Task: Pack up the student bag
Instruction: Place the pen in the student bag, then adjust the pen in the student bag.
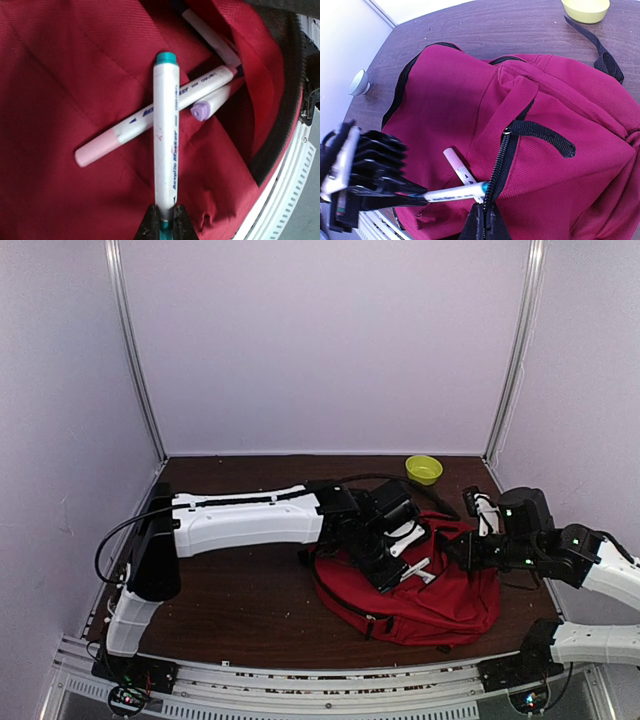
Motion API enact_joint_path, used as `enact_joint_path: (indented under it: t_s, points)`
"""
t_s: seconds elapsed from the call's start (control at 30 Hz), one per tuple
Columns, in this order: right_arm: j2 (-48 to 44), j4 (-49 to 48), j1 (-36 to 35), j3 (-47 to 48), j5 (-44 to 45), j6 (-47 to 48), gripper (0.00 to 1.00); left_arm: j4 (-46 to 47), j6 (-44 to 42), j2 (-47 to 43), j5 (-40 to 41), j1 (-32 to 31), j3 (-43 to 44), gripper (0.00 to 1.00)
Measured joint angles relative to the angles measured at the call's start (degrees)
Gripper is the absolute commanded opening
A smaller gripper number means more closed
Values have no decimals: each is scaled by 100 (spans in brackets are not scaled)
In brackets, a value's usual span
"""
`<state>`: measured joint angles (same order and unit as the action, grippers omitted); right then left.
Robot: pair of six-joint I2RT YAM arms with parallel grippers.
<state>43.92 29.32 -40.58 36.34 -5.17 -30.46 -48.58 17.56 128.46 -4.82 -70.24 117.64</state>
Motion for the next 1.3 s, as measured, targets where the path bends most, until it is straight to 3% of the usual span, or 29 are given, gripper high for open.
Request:
enact_joint_path:
  t_s: [0.43,0.93,1.3]
  points:
    - [-4,-79,-7,-61,-4,0,0,-122,621,1014,-654,2,1775,5]
    - [-83,-87,-7,-105,-61,-103,0,1113,1665,1416,-1233,46,1827,7]
    - [-225,-33,-7,-105,-90,-98,0,1720,1681,1394,-1488,92,1355,42]
